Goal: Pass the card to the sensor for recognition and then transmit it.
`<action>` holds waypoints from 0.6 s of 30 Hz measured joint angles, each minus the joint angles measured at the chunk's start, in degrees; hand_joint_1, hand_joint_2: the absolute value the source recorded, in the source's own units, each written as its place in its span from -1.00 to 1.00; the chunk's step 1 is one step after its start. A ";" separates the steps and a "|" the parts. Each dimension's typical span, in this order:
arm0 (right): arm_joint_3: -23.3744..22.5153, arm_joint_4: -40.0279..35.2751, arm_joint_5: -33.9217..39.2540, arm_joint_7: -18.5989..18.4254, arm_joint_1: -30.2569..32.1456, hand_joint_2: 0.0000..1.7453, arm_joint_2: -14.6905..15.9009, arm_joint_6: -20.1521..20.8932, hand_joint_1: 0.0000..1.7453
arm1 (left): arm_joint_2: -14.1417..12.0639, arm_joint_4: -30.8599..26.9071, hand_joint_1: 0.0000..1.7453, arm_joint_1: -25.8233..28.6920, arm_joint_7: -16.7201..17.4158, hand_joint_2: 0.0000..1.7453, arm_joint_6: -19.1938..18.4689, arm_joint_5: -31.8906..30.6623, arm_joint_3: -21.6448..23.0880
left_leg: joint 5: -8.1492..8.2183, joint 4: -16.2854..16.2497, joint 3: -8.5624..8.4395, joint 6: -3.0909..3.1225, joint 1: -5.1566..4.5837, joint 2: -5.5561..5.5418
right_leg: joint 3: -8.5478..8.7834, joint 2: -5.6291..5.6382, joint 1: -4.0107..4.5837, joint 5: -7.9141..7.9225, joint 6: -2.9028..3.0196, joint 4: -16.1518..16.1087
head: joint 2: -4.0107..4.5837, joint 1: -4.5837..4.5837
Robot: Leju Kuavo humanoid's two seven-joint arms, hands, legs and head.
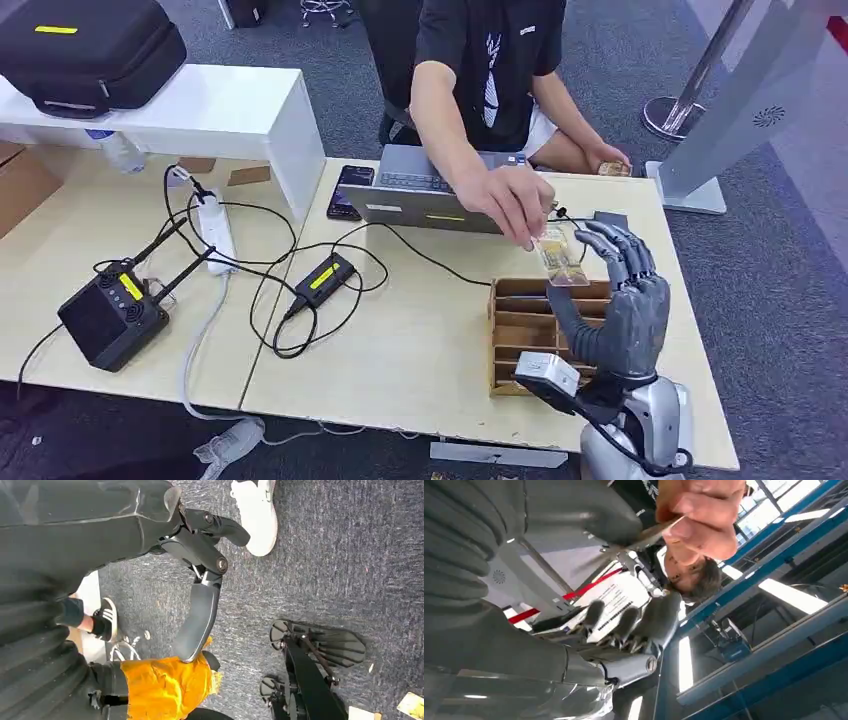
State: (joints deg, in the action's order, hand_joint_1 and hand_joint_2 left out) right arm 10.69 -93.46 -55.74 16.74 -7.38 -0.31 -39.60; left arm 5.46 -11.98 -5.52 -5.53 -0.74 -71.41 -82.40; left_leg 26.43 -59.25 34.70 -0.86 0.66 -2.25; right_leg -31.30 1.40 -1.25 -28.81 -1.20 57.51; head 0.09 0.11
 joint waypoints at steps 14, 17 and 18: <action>0.55 -0.61 -2.16 0.33 0.68 1.00 -0.76 -0.50 1.00 | -0.15 0.00 -1.00 0.03 0.00 1.00 0.00 0.31 0.13 | 0.00 0.00 -0.02 0.00 0.00 0.01 | 0.01 0.00 0.00 0.00 0.00 0.00 | 0.00 -0.02; 0.41 -1.75 -2.03 0.94 1.98 1.00 -0.76 -0.50 1.00 | -0.15 0.00 -1.00 0.05 0.00 1.00 0.07 0.70 0.13 | 0.00 0.00 -0.01 0.00 0.00 0.00 | 0.00 0.00 0.00 0.00 0.00 0.00 | 0.00 -0.02; 0.31 -2.25 -1.88 1.36 2.60 1.00 -0.76 -0.52 1.00 | -0.15 0.00 -1.00 0.08 -0.02 1.00 0.09 0.83 0.13 | 0.00 -0.01 -0.01 0.00 0.00 0.00 | -0.02 -0.01 -0.01 0.00 0.00 0.00 | 0.00 0.00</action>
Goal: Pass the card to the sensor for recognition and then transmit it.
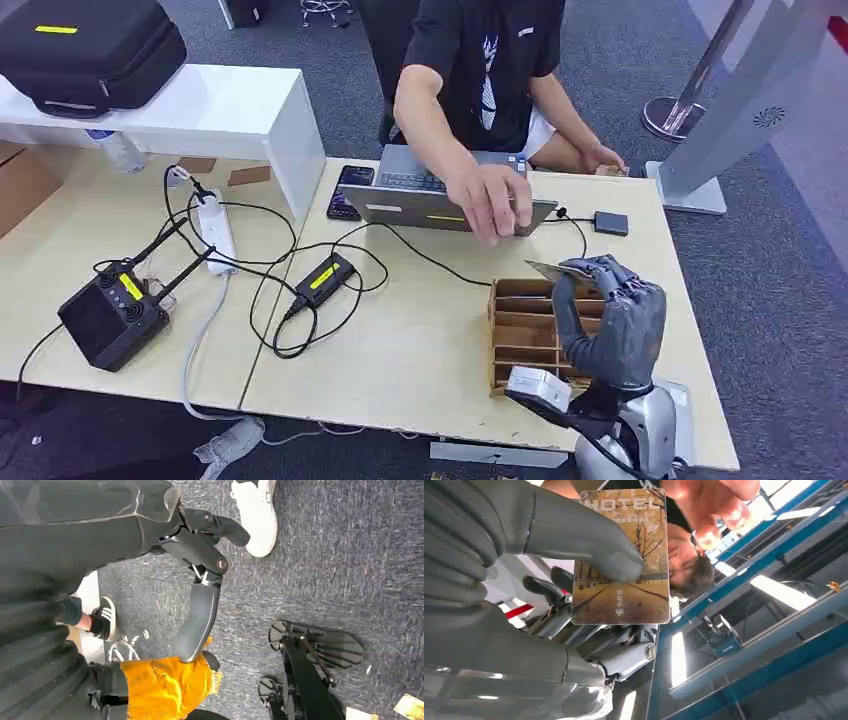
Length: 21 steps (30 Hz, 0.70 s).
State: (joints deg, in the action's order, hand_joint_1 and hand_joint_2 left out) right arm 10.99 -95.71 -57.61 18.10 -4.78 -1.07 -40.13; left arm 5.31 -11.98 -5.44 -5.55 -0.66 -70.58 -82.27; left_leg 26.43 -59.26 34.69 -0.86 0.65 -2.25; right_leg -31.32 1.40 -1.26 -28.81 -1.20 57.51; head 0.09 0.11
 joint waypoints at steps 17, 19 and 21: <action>-15.02 -10.25 14.27 0.37 17.47 1.00 -0.66 0.00 1.00 | 0.04 0.00 -1.00 0.32 -0.22 1.00 2.10 3.74 -1.60 | 0.03 0.01 0.05 0.02 -0.01 0.02 | -0.04 -0.01 0.00 -0.03 -0.02 -0.03 | 0.00 -0.02; -16.66 -9.99 15.06 -0.75 18.41 1.00 -0.17 0.04 1.00 | 0.04 0.00 -1.00 0.30 -0.46 1.00 2.21 3.91 -1.90 | 0.03 0.00 0.03 0.02 -0.01 0.03 | -0.12 0.00 -0.01 -0.03 -0.02 -0.03 | 0.00 0.00; -18.41 -9.09 15.87 -3.97 19.49 1.00 0.74 1.67 1.00 | 0.09 0.00 -1.00 0.33 -0.50 1.00 2.25 4.24 -2.08 | 0.05 0.00 0.01 0.06 -0.01 0.00 | -0.10 -0.02 0.00 -0.03 -0.02 -0.04 | 0.00 -0.02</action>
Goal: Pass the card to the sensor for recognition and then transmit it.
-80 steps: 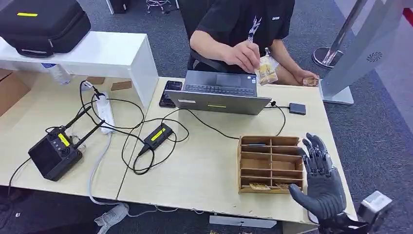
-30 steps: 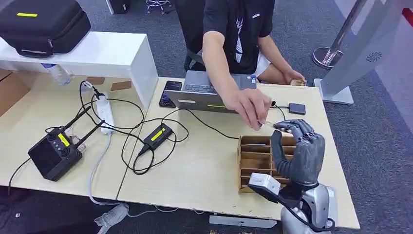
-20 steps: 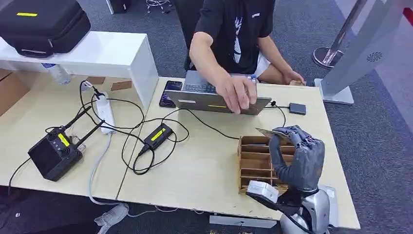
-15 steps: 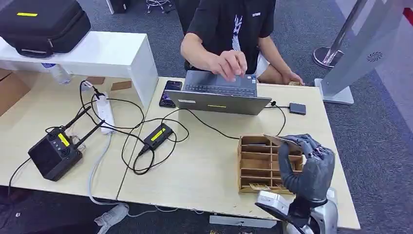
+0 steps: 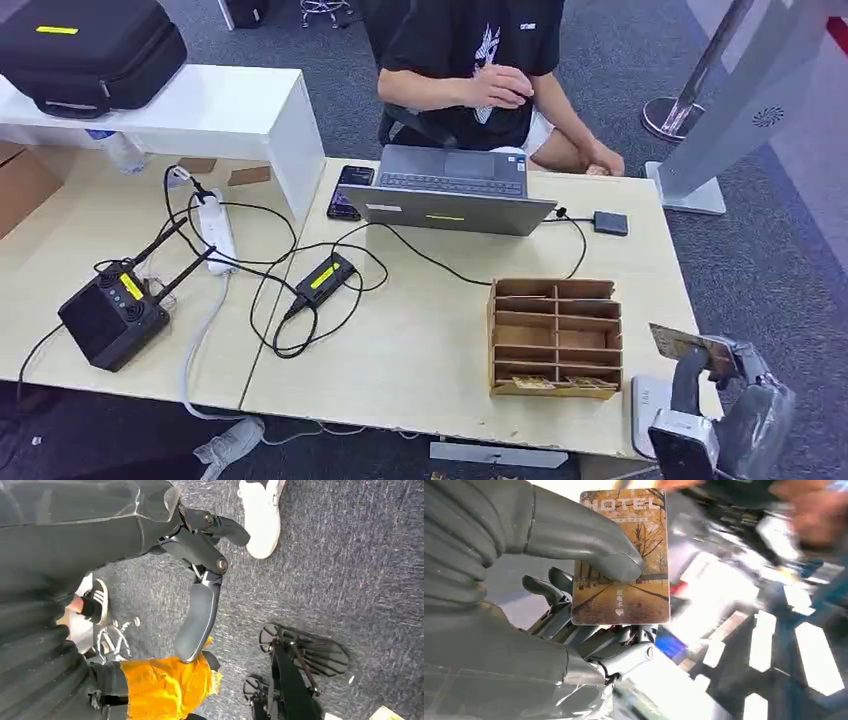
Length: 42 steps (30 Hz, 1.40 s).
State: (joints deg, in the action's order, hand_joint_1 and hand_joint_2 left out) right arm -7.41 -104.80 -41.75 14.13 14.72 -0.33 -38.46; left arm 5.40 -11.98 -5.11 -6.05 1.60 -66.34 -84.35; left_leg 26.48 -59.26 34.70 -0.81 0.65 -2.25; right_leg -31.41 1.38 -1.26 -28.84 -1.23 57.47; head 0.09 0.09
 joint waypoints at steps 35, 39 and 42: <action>-5.44 15.63 -14.16 -17.82 0.17 1.00 6.18 13.72 1.00 | 0.20 0.00 -1.00 0.00 -0.02 1.00 -0.42 -0.59 -0.92 | 0.00 0.00 0.05 0.00 -0.01 0.00 | 0.06 0.01 0.00 0.00 0.00 0.01 | 0.00 0.02; -4.54 16.37 -14.86 -18.79 0.09 1.00 6.99 14.22 1.00 | 0.20 0.00 -1.00 0.00 -0.02 1.00 -0.44 -0.61 -0.92 | 0.00 0.00 0.06 0.00 -0.01 0.01 | 0.06 0.01 0.00 0.00 0.00 0.01 | 0.00 0.00; -4.15 16.59 -15.06 -19.31 -0.04 1.00 7.45 14.66 1.00 | 0.17 0.00 -1.00 0.00 -0.02 1.00 -0.46 -0.61 -0.92 | 0.00 0.00 0.05 0.00 -0.01 0.01 | 0.06 0.01 0.00 0.00 0.00 0.01 | 0.00 0.02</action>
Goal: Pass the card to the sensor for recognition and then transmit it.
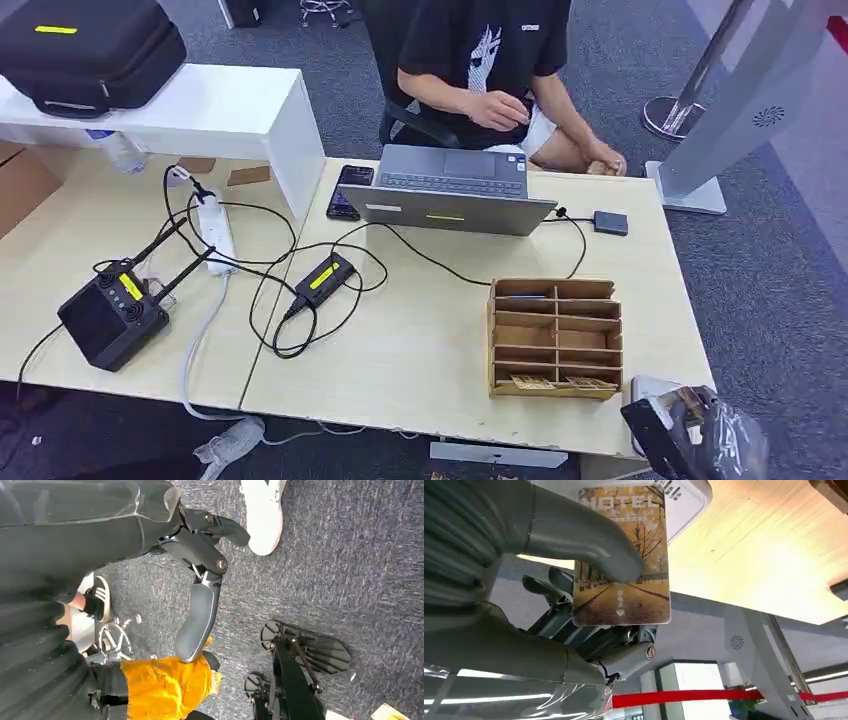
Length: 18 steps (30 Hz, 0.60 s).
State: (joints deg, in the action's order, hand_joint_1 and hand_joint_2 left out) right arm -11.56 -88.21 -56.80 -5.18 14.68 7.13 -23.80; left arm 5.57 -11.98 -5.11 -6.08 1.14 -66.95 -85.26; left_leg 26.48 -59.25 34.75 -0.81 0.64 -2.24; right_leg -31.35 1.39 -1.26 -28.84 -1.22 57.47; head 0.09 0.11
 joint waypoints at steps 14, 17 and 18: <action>1.14 -1.00 1.15 2.68 0.36 1.00 0.57 -4.01 1.00 | 0.02 0.00 -1.00 0.01 -0.04 1.00 0.13 0.57 -0.04 | 0.00 0.00 0.00 0.00 -0.01 0.00 | 0.00 0.00 -0.01 0.00 0.00 0.00 | 0.00 0.00; 1.81 -4.67 3.49 6.92 0.88 1.00 0.13 -9.69 1.00 | 0.04 0.00 -1.00 0.01 -0.06 1.00 0.54 1.07 -0.33 | 0.00 0.00 0.00 0.00 0.00 0.01 | -0.01 0.01 0.00 0.00 0.00 0.00 | 0.00 0.00; 2.25 -6.24 4.21 8.08 1.07 1.00 -0.13 -11.18 1.00 | 0.09 0.00 -1.00 0.01 -0.07 1.00 0.63 1.16 -0.37 | 0.00 0.00 0.00 0.00 0.00 0.01 | -0.01 0.01 0.00 0.00 0.00 0.00 | 0.00 0.00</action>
State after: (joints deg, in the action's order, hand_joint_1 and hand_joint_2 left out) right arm -9.32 -94.46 -52.59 2.90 15.75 6.99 -34.98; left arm 5.66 -11.98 -5.10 -6.14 1.77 -65.79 -85.64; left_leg 26.48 -59.25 34.75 -0.81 0.64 -2.24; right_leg -31.36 1.40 -1.26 -28.84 -1.22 57.47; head 0.09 0.11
